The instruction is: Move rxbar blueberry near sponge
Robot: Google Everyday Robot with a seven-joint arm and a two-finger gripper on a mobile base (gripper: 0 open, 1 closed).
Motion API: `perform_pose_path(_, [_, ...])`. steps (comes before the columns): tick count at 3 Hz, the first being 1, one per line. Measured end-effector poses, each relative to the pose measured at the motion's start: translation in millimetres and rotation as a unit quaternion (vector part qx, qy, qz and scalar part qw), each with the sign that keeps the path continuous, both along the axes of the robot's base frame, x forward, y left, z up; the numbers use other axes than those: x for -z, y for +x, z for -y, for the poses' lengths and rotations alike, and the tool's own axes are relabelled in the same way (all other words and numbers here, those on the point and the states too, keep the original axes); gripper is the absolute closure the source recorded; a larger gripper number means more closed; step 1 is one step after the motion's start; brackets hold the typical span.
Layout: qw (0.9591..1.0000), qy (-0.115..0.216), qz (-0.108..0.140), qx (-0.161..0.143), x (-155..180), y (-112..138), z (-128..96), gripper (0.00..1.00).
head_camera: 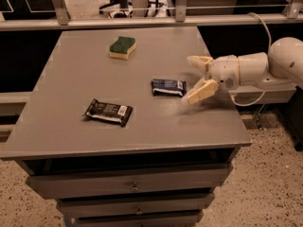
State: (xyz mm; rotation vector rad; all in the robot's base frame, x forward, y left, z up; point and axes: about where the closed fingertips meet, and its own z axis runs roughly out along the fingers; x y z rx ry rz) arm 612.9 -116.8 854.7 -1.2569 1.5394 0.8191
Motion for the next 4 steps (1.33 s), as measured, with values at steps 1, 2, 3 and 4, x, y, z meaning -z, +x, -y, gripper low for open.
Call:
perform_pose_path(1, [1.0, -0.006, -0.006, -0.004, 8, 4, -9, 0.0])
perform_pose_path(2, [0.9998, -0.014, -0.012, -0.004, 12, 5, -13, 0.0])
perform_pose_path(3, [0.9991, -0.031, -0.028, -0.006, 17, 2, -19, 0.21])
perform_pose_path(4, [0.9983, -0.043, -0.039, -0.007, 20, -1, -22, 0.45])
